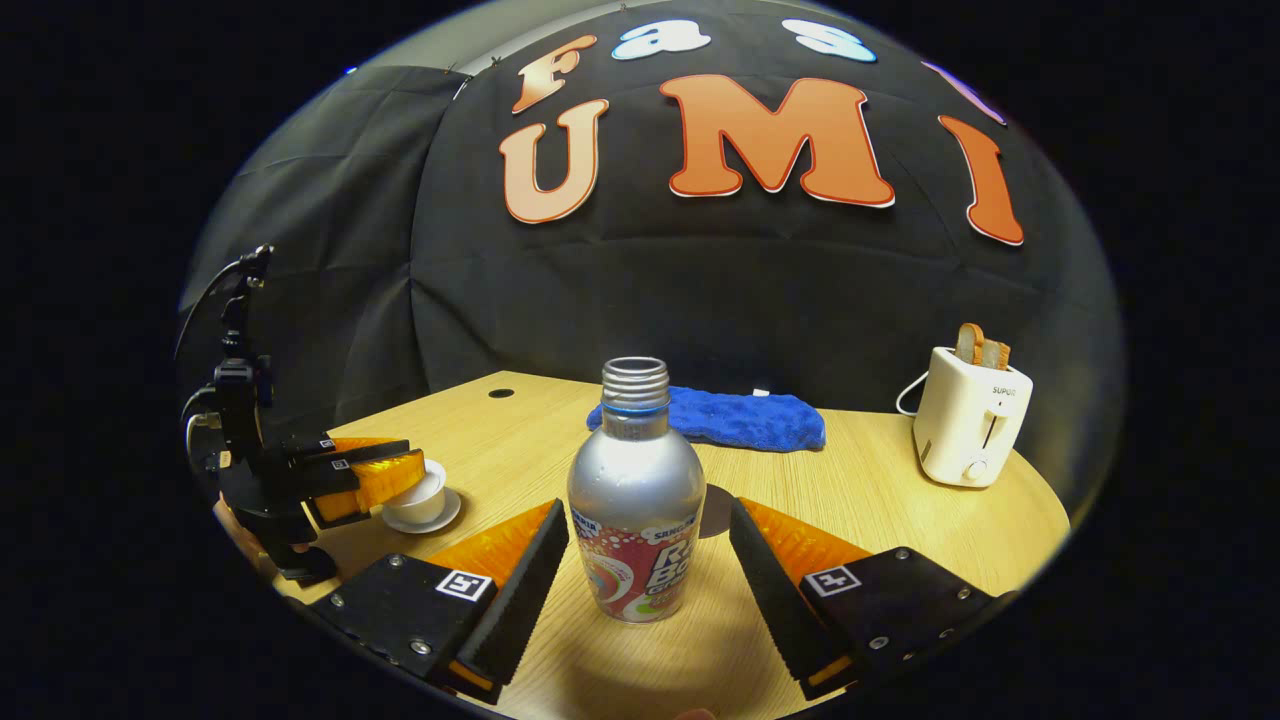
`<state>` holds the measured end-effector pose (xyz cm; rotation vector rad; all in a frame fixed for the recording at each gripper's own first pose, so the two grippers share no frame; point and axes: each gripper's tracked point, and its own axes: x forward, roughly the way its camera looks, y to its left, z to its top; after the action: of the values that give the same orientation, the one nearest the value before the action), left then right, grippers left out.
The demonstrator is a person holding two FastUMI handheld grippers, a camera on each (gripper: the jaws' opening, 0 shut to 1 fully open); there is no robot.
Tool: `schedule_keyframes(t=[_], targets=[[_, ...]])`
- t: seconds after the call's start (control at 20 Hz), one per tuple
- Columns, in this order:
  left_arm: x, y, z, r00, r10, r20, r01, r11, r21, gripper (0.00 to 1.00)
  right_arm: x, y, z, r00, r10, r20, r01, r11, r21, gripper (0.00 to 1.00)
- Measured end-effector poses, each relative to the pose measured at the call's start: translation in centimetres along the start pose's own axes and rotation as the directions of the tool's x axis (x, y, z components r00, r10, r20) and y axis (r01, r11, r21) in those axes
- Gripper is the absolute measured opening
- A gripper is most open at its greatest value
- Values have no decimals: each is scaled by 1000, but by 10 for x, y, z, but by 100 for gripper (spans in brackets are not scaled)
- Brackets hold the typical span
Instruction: Open the teacup lid with one hand, grasp the water bottle and pour water into the teacup with the other hand; after pouring, place the water bottle on the coaster and then close the teacup lid.
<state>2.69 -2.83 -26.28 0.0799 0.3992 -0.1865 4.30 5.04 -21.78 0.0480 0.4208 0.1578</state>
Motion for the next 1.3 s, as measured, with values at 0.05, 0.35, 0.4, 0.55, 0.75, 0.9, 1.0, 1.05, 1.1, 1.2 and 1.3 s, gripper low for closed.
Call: schedule_keyframes(t=[0.05, 0.35, 0.4, 0.55, 0.75, 0.9, 1.0, 1.05, 1.1, 1.2, 1.3], targets=[[-1, 1, 1, 1000, 2, 0, -2, 1000, 0, 31, 0, -1, -2, 1000, -4, -9, 4, 1000, -4, 98], [-6, 6, 26, 997, 30, 76, -30, 1000, 5, 31, 6, 0, -18, 999, -12, -52, 11, 1000, -16, 98], [-8, 7, 29, 996, 31, 84, -31, 999, 4, 30, 7, 0, -21, 998, -12, -66, 12, 1000, -13, 97], [-13, 12, 40, 993, 51, 108, -52, 999, 1, 30, 11, 2, -26, 995, -11, -98, 11, 1000, 1, 96], [-21, 22, 47, 990, 73, 121, -72, 997, -9, 31, 13, 3, -32, 990, -10, -139, 11, 1000, 5, 86], [-28, 31, 48, 989, 90, 119, -87, 996, -26, 31, 12, 2, -31, 986, -19, -168, 19, 1000, -5, 79], [-30, 38, 45, 988, 109, 112, -106, 994, -31, 31, 9, 2, -30, 983, -20, -182, 18, 1000, -9, 78], [-32, 41, 44, 988, 114, 109, -111, 993, -31, 30, 8, 2, -27, 983, -21, -184, 18, 1000, -17, 78], [-37, 52, 43, 986, 123, 111, -120, 992, -33, 26, 5, 0, -23, 983, -27, -180, 22, 999, -32, 79], [-44, 62, 46, 984, 136, 112, -131, 990, -50, 31, 1, -9, -12, 983, -59, -172, 45, 995, -84, 78], [-48, 70, 47, 982, 152, 115, -146, 987, -64, 30, -3, -19, -3, 980, -97, -171, 71, 986, -154, 79]])
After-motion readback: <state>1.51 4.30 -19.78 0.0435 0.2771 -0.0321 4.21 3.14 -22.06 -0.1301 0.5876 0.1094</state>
